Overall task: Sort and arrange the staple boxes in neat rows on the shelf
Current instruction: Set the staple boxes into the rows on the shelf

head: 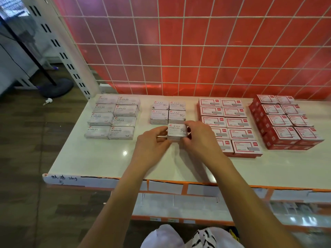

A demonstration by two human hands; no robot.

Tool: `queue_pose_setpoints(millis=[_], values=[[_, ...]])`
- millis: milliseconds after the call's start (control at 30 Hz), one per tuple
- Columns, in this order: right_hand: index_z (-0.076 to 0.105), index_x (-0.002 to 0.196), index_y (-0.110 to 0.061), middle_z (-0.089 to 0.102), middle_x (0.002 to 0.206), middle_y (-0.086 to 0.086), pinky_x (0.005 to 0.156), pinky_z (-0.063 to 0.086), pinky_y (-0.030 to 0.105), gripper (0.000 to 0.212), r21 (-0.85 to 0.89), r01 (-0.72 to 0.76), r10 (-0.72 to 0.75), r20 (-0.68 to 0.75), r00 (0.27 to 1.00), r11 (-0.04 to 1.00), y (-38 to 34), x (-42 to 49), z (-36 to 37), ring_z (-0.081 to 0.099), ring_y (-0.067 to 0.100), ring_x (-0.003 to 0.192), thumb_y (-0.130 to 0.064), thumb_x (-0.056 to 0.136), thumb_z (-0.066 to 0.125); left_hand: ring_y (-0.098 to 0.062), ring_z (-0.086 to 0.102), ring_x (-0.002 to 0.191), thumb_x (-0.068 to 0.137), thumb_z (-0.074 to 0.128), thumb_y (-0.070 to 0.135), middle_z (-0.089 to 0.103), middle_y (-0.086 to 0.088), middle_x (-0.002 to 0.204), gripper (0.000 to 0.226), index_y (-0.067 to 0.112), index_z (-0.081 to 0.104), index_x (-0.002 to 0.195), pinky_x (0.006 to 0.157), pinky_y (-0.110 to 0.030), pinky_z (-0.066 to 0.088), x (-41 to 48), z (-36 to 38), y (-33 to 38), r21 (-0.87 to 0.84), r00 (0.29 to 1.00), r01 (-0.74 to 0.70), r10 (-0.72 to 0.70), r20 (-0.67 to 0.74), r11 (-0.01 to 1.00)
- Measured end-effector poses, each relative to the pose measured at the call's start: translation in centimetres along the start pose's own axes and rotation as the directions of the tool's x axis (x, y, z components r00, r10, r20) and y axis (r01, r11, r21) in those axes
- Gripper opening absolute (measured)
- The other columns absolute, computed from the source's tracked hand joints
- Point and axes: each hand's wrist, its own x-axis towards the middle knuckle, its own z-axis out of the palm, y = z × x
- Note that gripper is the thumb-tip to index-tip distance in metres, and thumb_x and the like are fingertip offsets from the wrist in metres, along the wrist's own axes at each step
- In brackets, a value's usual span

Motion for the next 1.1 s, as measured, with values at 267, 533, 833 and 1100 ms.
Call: queue_pose_setpoints(millis=[267,533,833,1100], values=[[0.057,0.114,-0.01,0.061,0.108,0.011,0.081,0.044,0.033,0.027,-0.036,-0.109,0.107,-0.062,0.992,0.993,0.0,1.0,1.9,0.056,0.026,0.097,-0.016,0.088,0.058,-0.005,0.064,0.089,0.088,0.066,0.024,0.071,0.005,0.106,0.036,0.026,0.063,0.123,0.081,-0.01,0.042,1.4,0.9,0.2,0.106,0.999,0.007,-0.001,-0.049,0.994],[0.054,0.117,-0.011,0.065,0.108,0.009,0.079,0.049,0.036,0.03,0.006,-0.127,0.127,-0.09,0.988,0.992,-0.4,1.2,1.9,0.061,0.027,0.094,-0.016,0.088,0.06,-0.012,0.067,0.094,0.088,0.066,0.023,0.071,0.002,0.107,0.034,0.022,0.065,0.121,0.092,-0.031,0.051,2.1,1.2,-0.1,0.114,0.997,0.026,-0.018,-0.074,0.993],[0.051,0.12,-0.011,0.066,0.109,0.01,0.08,0.051,0.04,0.031,0.009,-0.131,0.132,-0.081,0.988,0.991,-0.9,1.3,1.6,0.062,0.029,0.094,-0.015,0.089,0.058,-0.01,0.067,0.093,0.088,0.065,0.023,0.072,0.005,0.102,0.028,0.024,0.067,0.116,0.089,-0.027,0.051,2.5,1.3,-0.3,0.12,0.995,0.034,-0.022,-0.094,0.992],[0.049,0.125,-0.012,0.059,0.12,0.009,0.09,0.046,0.035,0.039,0.013,-0.144,0.144,-0.073,0.987,0.99,-0.9,1.2,1.4,0.056,0.025,0.106,-0.019,0.089,0.061,-0.02,0.063,0.098,0.09,0.06,0.031,0.069,0.001,0.106,0.027,0.024,0.065,0.116,0.084,-0.035,0.048,2.3,1.4,-0.1,0.304,0.987,0.04,0.01,-0.159,0.952]])
